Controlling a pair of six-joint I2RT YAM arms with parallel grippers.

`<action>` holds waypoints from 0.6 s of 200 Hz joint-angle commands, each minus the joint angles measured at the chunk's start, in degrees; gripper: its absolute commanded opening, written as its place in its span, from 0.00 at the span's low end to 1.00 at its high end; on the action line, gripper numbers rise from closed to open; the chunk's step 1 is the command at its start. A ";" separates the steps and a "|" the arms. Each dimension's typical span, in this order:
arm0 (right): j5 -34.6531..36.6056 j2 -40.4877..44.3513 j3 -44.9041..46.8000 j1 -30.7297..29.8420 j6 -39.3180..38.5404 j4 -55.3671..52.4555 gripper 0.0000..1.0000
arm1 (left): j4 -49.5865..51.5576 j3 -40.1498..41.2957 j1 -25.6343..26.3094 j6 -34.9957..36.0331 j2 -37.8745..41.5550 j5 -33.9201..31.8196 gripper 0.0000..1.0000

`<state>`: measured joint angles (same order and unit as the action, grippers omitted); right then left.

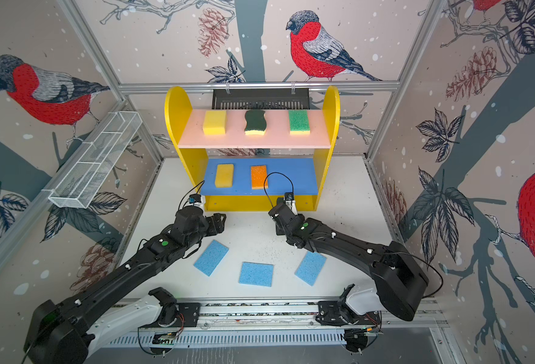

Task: Arrange cleaning sponges on a shelf
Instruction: Pick up the cleaning sponge at the center of the table.

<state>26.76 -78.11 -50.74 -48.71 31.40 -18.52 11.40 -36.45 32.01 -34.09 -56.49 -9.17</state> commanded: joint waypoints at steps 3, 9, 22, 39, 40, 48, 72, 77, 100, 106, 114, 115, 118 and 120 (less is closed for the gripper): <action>1.06 2.30 -1.60 2.94 -3.18 -0.30 0.59 | -0.72 0.06 -0.18 0.60 0.48 -0.51 0.79; 0.93 2.74 -1.95 3.81 -3.79 -0.08 0.59 | -0.91 0.13 -0.12 0.68 0.58 -0.61 0.79; 0.94 3.05 -2.83 5.31 -4.97 0.22 0.59 | -1.24 0.39 -0.15 0.76 0.62 -0.74 0.79; 1.24 2.71 -4.30 6.50 -6.66 0.70 0.59 | -1.37 0.33 -0.12 1.10 0.34 -1.11 0.79; 1.30 2.66 -4.42 6.60 -6.77 0.74 0.59 | -1.38 0.33 -0.16 1.16 0.29 -1.20 0.79; 1.49 2.17 -4.99 6.77 -7.37 1.00 0.59 | -1.47 0.29 -0.11 1.31 0.13 -1.37 0.79; 2.15 -0.40 -7.10 7.68 -9.53 2.13 0.59 | -1.69 0.02 -0.13 1.95 -0.50 -2.06 0.79; 2.30 -0.96 -7.66 7.83 -9.85 2.30 0.59 | -1.73 -0.02 -0.14 2.15 -0.62 -2.12 0.79; 4.18 -3.27 -9.56 8.71 -11.03 3.35 0.59 | -2.08 -0.08 -0.13 2.63 -0.81 -2.34 0.79; 4.43 -3.71 -10.14 9.00 -11.10 3.61 0.59 | -2.08 -0.08 -0.16 2.73 -0.81 -2.25 0.79; 4.45 -4.33 -10.87 9.44 -11.20 3.82 0.59 | -2.00 -0.07 -0.10 2.93 -0.80 -2.09 0.79; 4.49 -4.33 -10.96 9.47 -11.19 3.83 0.59 | -2.00 -0.09 -0.10 2.91 -0.81 -2.04 0.79; 4.47 -4.54 -11.22 9.57 -11.18 3.99 0.59 | -1.99 -0.07 -0.10 2.96 -0.81 -2.03 0.79; 4.44 -4.65 -11.33 9.63 -11.27 4.08 0.59 | -1.99 -0.06 -0.15 3.08 -0.75 -2.00 0.79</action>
<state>28.99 -81.58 -60.20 -39.79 22.11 -16.69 10.96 -36.10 32.01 -32.49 -57.21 -10.63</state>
